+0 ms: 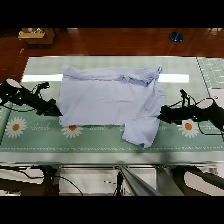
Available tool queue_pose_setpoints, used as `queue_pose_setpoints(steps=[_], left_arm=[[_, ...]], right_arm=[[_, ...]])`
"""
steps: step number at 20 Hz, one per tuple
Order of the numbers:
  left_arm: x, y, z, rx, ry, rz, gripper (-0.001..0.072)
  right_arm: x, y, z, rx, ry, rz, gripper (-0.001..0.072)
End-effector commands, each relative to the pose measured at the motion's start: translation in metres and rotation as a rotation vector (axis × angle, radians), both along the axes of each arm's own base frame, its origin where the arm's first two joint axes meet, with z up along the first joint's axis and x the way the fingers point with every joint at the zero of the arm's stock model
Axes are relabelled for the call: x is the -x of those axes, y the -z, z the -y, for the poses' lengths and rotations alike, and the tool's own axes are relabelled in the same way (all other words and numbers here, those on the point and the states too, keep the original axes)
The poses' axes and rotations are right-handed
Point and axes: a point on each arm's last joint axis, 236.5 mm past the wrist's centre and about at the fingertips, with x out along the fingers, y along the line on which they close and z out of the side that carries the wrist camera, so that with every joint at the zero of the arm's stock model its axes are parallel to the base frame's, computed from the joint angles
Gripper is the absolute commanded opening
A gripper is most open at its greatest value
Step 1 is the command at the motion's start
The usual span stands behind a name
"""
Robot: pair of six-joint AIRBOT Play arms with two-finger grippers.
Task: Fold the shirts.
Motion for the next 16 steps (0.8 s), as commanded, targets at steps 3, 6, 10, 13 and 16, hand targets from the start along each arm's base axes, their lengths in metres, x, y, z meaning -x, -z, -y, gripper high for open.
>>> queue_pose_setpoints(steps=[3,6,10,13,16], left_arm=[[-0.038,-0.051,0.008,0.057,-0.004,0.178,0.0019],[-0.085,-0.158,0.017,0.141,-0.068,0.486,0.002],[-0.073,-0.368,0.024,0.018,-0.056,1.048,0.0019],[-0.007,-0.512,0.02,-0.194,-0.15,1.463,0.0018],[0.085,-0.59,0.021,-0.384,-0.257,1.711,0.0018]], right_arm=[[-0.019,-0.028,-0.011,-0.014,-0.027,0.094,0.0026],[-0.049,-0.137,-0.007,0.015,-0.122,0.369,0.0026],[-0.051,-0.38,0.01,0.164,-0.08,0.947,0.0026],[0.008,-0.528,0.025,0.316,0.02,1.241,0.0025],[0.08,-0.614,0.019,0.424,0.038,1.411,0.0025]])
